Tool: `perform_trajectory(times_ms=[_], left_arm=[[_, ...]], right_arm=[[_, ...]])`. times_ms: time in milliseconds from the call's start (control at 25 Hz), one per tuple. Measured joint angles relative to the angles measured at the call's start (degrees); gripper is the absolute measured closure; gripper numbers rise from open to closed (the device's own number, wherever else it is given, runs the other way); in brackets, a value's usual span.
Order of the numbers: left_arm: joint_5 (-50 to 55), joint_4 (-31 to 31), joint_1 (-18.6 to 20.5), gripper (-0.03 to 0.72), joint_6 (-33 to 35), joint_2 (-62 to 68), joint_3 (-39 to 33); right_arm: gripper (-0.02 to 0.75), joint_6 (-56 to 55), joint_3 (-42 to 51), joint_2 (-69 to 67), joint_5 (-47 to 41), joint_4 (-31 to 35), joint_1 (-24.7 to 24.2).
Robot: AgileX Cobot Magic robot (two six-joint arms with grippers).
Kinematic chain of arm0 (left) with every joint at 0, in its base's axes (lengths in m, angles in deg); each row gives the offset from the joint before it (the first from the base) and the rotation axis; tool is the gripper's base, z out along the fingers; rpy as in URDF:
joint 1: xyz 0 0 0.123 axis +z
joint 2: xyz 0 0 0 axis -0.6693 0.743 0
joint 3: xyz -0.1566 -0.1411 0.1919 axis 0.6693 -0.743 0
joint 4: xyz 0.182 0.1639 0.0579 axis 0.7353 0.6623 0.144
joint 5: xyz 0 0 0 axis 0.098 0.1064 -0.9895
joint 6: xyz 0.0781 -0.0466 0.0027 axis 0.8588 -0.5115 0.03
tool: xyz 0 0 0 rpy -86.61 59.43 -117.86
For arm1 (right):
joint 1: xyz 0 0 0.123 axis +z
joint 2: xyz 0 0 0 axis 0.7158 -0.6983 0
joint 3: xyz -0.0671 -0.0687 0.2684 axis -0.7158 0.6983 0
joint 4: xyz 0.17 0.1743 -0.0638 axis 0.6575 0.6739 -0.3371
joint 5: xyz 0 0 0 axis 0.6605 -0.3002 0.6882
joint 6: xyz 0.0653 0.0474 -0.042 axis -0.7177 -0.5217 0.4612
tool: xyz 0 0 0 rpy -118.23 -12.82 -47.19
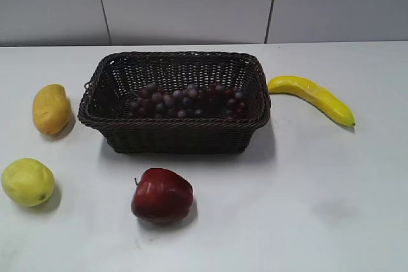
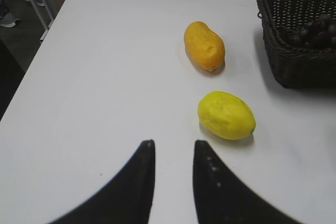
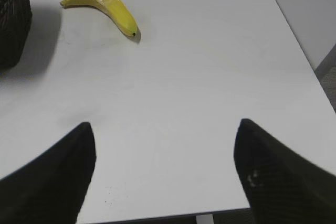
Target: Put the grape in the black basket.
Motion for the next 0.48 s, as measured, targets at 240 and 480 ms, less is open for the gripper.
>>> perform_trajectory(times_ms=[240, 480], left_arm=[[0.0, 0.0, 0.0, 0.46, 0.0, 0.0, 0.0], [0.0, 0.0, 0.0, 0.46, 0.0, 0.0, 0.0]], right_arm=[[0.08, 0.0, 0.0, -0.05, 0.0, 0.0, 0.0], [0.085, 0.0, 0.0, -0.05, 0.0, 0.0, 0.0]])
